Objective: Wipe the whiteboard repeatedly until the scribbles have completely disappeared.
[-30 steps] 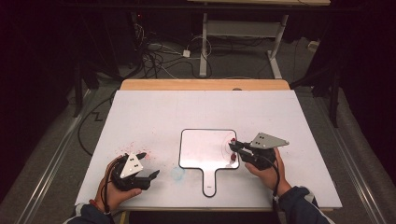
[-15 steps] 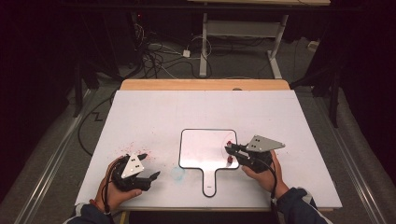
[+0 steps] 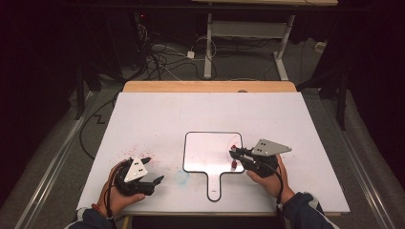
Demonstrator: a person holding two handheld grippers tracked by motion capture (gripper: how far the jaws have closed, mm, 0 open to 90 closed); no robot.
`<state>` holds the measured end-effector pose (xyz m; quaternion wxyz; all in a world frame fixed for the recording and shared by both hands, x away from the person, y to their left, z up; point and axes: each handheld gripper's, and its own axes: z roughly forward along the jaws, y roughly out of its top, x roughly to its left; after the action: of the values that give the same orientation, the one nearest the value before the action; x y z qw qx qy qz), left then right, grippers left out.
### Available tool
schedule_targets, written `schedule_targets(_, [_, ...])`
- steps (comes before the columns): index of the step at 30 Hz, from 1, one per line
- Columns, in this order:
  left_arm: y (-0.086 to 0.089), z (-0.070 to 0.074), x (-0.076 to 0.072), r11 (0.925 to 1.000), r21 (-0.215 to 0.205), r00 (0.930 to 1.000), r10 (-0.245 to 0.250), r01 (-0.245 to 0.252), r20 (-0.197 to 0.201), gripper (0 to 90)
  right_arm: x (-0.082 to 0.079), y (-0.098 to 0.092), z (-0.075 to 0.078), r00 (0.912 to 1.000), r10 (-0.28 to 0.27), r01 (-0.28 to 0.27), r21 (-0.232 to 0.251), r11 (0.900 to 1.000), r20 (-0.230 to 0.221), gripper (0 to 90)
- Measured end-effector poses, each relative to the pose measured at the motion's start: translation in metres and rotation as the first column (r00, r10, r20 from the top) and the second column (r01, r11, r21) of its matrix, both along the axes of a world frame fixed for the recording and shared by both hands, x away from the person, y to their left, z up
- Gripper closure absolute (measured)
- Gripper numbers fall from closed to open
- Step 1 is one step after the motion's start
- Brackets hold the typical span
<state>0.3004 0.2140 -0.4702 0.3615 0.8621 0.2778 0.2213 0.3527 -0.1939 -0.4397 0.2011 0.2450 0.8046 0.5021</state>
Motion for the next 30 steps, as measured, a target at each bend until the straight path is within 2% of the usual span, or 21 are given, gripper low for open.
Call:
schedule_targets(3, [0.000, 0.000, 0.000, 1.0000, -0.002, 1.0000, -0.001, 0.001, -0.001, 21.9, 0.003, -0.006, 0.000, 0.9994, -0.030, 0.030, -0.006, 1.000, 0.017, 81.8])
schedule_targets(5, [0.000, 0.000, 0.000, 1.0000, 0.001, 1.0000, -0.002, 0.002, -0.002, 21.8, 0.007, -0.013, -0.001, 0.9985, -0.054, 0.054, 0.030, 0.998, -0.011, 81.8])
schedule_targets(6, [-0.001, 0.000, 0.001, 1.0000, 0.001, 1.0000, -0.002, 0.002, -0.002, 21.8, 0.007, -0.013, -0.001, 0.9985, -0.054, 0.054, 0.030, 0.998, -0.011, 81.8])
schedule_targets(9, [-0.001, 0.000, 0.001, 1.0000, 0.000, 1.0000, 0.003, -0.003, -0.001, 21.8, 0.004, -0.009, -0.002, 0.9991, -0.014, 0.016, 0.058, 0.998, -0.041, 81.8])
schedule_targets(11, [-0.001, 0.000, 0.001, 1.0000, -0.001, 1.0000, 0.004, -0.004, -0.001, 21.8, 0.002, -0.006, -0.002, 0.9986, 0.000, 0.003, 0.057, 0.998, -0.052, 81.9])
schedule_targets(14, [-0.001, -0.001, 0.001, 1.0000, -0.002, 1.0000, 0.001, -0.001, -0.004, 21.8, -0.001, -0.005, -0.001, 0.9995, 0.004, -0.003, 0.034, 0.999, -0.033, 81.9])
schedule_targets(16, [-0.001, -0.001, 0.001, 1.0000, 0.003, 1.0000, 0.000, 0.000, -0.005, 21.8, 0.000, -0.008, 0.000, 0.9997, -0.024, 0.024, 0.000, 1.000, 0.003, 81.9])
schedule_targets(19, [-0.001, -0.001, 0.001, 1.0000, 0.003, 1.0000, -0.003, 0.003, -0.003, 21.8, 0.002, -0.011, -0.001, 0.9993, -0.036, 0.036, 0.013, 0.999, -0.007, 81.9])
schedule_targets(22, [-0.002, 0.000, 0.001, 1.0000, 0.002, 1.0000, -0.002, 0.002, -0.002, 21.8, -0.001, -0.006, -0.001, 0.9997, 0.001, 0.000, 0.032, 0.999, -0.025, 81.9])
schedule_targets(26, [-0.002, -0.001, 0.001, 1.0000, 0.006, 1.0000, -0.006, 0.006, -0.002, 21.8, -0.004, 0.001, -0.001, 0.9998, 0.021, -0.021, 0.007, 1.000, -0.007, 82.0])
schedule_targets(28, [-0.002, 0.000, 0.000, 1.0000, 0.003, 1.0000, -0.006, 0.006, -0.001, 21.8, -0.001, -0.003, -0.001, 1.0000, -0.003, 0.003, 0.004, 1.000, 0.007, 81.9])
schedule_targets(29, [-0.001, 0.000, 0.000, 1.0000, 0.002, 1.0000, -0.005, 0.005, -0.001, 21.8, 0.004, -0.009, -0.001, 0.9994, -0.034, 0.034, 0.012, 0.999, 0.007, 81.9])
schedule_targets(30, [-0.001, 0.000, 0.001, 1.0000, 0.003, 1.0000, -0.004, 0.004, -0.001, 21.8, 0.004, -0.009, -0.001, 0.9994, -0.034, 0.034, 0.012, 0.999, 0.007, 81.9])
